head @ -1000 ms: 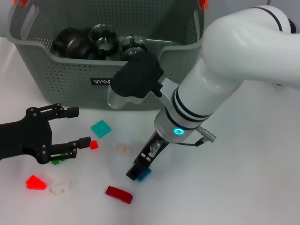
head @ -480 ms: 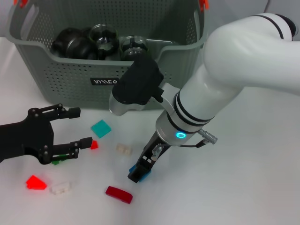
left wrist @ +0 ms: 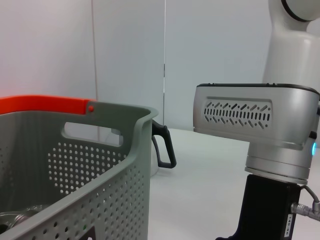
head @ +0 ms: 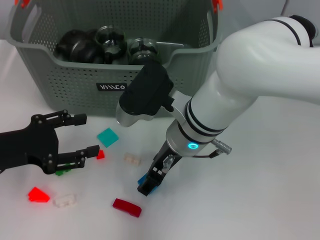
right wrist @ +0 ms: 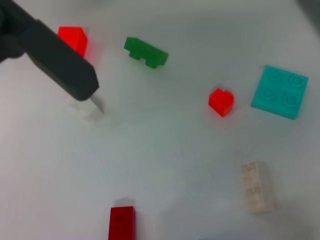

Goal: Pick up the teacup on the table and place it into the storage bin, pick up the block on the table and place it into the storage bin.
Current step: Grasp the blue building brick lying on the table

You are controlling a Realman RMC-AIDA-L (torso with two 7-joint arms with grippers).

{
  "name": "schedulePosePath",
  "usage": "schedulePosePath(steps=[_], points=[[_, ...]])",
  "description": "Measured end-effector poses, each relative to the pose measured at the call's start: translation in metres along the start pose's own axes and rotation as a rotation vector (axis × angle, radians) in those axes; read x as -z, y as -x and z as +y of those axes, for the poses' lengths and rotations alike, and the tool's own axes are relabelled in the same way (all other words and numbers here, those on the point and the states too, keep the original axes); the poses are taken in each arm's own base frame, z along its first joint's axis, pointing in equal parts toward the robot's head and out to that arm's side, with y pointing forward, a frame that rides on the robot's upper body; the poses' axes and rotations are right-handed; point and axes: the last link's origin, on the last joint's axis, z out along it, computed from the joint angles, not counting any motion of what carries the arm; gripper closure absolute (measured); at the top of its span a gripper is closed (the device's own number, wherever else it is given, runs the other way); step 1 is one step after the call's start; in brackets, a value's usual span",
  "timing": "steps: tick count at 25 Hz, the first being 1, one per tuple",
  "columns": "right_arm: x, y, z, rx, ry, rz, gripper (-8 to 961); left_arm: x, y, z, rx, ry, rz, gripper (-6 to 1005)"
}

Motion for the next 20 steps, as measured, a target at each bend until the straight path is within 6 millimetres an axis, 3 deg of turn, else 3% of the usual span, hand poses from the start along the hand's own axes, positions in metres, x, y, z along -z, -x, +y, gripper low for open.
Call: schedulePosePath(steps=[6, 12, 17, 20], points=[[0.0000, -0.0002, 0.0001, 0.000, 0.001, 0.001, 39, -0.0005, -0.0001, -0.0010, -0.001, -0.003, -0.001, 214], [0.0001, -0.0008, 0.0002, 0.001, 0.001, 0.006, 123, -0.0005, -0.0006, -0.0016, -0.003, -0.003, -0.002, 214], [0.0008, 0.0003, 0.0007, 0.006, 0.001, 0.006, 338, -0.0005, -0.0005, -0.0018, -0.003, -0.004, -0.002, 215], [0.0015, 0.0007, 0.0017, 0.009, 0.005, 0.008, 339, -0.0005, -0.0004, -0.0017, -0.003, -0.004, -0.002, 215]])
